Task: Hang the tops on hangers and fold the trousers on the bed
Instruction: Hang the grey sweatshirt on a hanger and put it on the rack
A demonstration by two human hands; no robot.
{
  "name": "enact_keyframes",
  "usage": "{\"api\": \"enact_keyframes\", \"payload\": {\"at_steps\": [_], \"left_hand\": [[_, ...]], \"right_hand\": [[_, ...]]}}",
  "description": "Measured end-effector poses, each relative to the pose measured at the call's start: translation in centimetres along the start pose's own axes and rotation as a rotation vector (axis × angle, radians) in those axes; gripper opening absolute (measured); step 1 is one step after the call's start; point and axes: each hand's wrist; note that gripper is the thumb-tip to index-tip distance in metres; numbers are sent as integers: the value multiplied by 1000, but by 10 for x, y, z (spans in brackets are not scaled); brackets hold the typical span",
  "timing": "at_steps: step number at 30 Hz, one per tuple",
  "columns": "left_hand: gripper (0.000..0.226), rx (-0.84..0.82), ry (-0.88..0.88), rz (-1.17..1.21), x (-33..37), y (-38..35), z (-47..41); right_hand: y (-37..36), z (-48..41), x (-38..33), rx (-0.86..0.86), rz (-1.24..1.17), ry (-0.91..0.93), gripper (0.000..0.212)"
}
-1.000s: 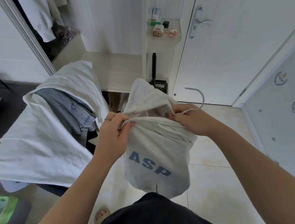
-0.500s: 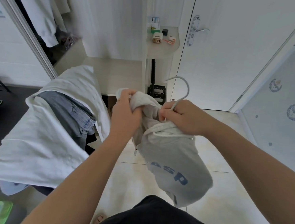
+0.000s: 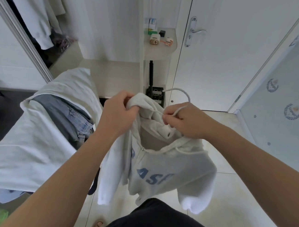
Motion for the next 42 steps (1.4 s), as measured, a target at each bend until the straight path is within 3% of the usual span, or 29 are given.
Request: {"api": "enact_keyframes", "payload": {"at_steps": [5, 8, 11, 15, 18, 20, 21, 26, 30, 35, 42], "left_hand": [[37, 28, -243, -265, -23, 4, -4], [40, -95, -305, -300, -27, 12, -7], [49, -271, -275, -343, -28, 21, -14], [42, -131, -172, -269, -30, 19, -12], [39, -12, -90, -216, -36, 25, -13], [45, 51, -36, -180, -38, 31, -14], [47, 64, -15, -173, -38, 32, -15], [45, 25, -11, -189, -44, 28, -15], [48, -8, -34, -244, -48, 30, -14], [48, -11, -56, -281, -46, 32, -12], [46, -5, -55, -266, -42, 40, -12]], "right_hand": [[0, -1, -5, -39, -116, 22, 25], [1, -6, -9, 1, -175, 48, 25], [-4, -11, -8, 5, -147, 75, 24], [-8, -10, 14, 205, -186, 20, 16], [-17, 19, 48, 342, -79, -56, 64], [-26, 38, 70, 275, -177, -164, 87], [-30, 43, 78, 237, -205, -187, 88], [-29, 32, 88, 354, -110, -69, 37], [-16, 29, 85, 254, -37, 25, 15], [-7, 22, 78, 74, -123, -39, 10], [-4, 13, 70, 191, -275, 12, 18]]}}
Point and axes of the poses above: each hand's wrist, its own z-axis away from the middle knuckle, its own y-axis out of the back of the hand, x = y × z, and after that the axes turned 10 degrees about y, right-handed
